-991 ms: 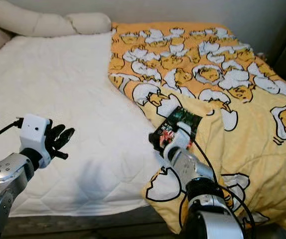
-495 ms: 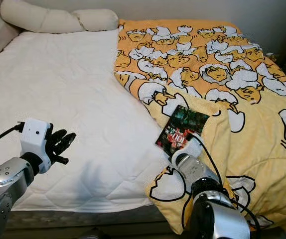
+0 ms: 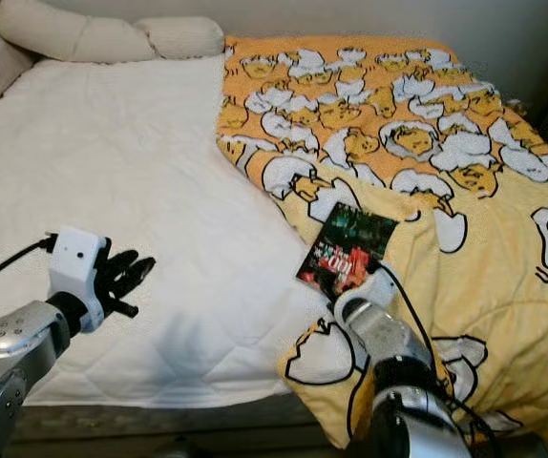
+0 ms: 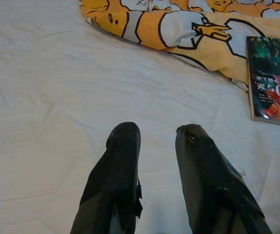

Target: Clean up the room

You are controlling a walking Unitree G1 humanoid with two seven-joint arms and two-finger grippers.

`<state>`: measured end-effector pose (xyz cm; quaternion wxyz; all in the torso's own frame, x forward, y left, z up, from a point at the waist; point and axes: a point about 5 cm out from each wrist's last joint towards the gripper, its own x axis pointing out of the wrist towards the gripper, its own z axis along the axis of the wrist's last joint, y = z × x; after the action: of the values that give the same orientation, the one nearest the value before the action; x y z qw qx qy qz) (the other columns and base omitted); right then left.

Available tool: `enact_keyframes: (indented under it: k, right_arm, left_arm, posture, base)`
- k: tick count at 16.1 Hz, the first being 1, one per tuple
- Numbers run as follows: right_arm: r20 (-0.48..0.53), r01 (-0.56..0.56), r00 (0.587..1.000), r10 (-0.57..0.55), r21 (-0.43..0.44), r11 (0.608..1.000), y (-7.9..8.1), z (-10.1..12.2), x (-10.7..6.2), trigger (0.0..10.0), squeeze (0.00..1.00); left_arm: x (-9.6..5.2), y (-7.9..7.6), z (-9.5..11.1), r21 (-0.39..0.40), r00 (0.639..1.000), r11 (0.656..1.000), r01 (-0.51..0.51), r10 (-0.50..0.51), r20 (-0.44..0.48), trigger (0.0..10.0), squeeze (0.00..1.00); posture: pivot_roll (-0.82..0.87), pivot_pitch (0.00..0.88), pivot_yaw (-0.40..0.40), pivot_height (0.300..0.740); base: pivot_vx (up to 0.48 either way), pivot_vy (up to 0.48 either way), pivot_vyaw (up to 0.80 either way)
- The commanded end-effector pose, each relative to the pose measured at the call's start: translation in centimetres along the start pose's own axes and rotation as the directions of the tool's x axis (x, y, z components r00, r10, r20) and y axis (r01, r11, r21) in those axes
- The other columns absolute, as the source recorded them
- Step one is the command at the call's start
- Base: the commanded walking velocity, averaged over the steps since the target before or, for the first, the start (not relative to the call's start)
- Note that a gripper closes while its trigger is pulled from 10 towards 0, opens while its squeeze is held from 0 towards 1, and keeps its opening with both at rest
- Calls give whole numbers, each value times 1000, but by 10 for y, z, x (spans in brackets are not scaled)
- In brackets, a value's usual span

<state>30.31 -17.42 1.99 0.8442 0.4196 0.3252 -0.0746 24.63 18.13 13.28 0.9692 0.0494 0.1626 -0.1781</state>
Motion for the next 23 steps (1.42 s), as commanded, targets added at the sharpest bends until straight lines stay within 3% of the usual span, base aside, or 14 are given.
enact_keyframes:
  k: [1,8,11,12,14,17,22,23]
  right_arm:
    - [3,8,1000,-8,19,1000,-2,2,-5,10000,0]
    - [1,13,1000,-13,17,1000,-8,-1,-5,10000,0]
    - [94,-53,995,45,86,995,-3,14,-1,10000,0]
    - [153,-124,982,107,102,987,3,21,-1,10000,0]
    - [201,-190,965,169,92,977,8,23,0,10000,0]
    - [228,-292,937,266,85,953,14,15,4,10000,0]
    - [199,-289,942,270,68,955,13,2,10,9804,0]
    - [208,-305,936,283,81,949,15,3,11,0,0]
  left_arm:
    - [-1,-3,6,25,1000,999,25,-25,7,10000,0]
    - [3,-8,3,35,998,997,66,-66,-9,10000,0]
    - [3,-6,5,40,998,997,59,-59,-2,10000,0]
    - [2,-5,4,39,998,998,57,-57,1,10000,0]
    - [1,-5,4,38,998,998,57,-57,5,10000,0]
    - [-1,-5,4,32,998,998,59,-60,17,10000,0]
    - [-6,-5,2,34,998,998,56,-57,16,10000,0]
    - [-7,-5,3,36,998,998,53,-54,18,10000,0]
  posture:
    - [138,0,20,740]
    - [139,0,23,740]
    - [147,0,19,740]
    - [148,0,19,740]
    - [153,0,22,740]
    - [163,0,31,740]
    - [207,0,29,740]
    - [218,0,29,740]
  base:
    - [0,0,0]
    - [0,0,0]
    - [0,0,0]
    - [0,0,0]
    - [0,0,0]
    - [0,0,0]
    - [0,0,0]
    - [0,0,0]
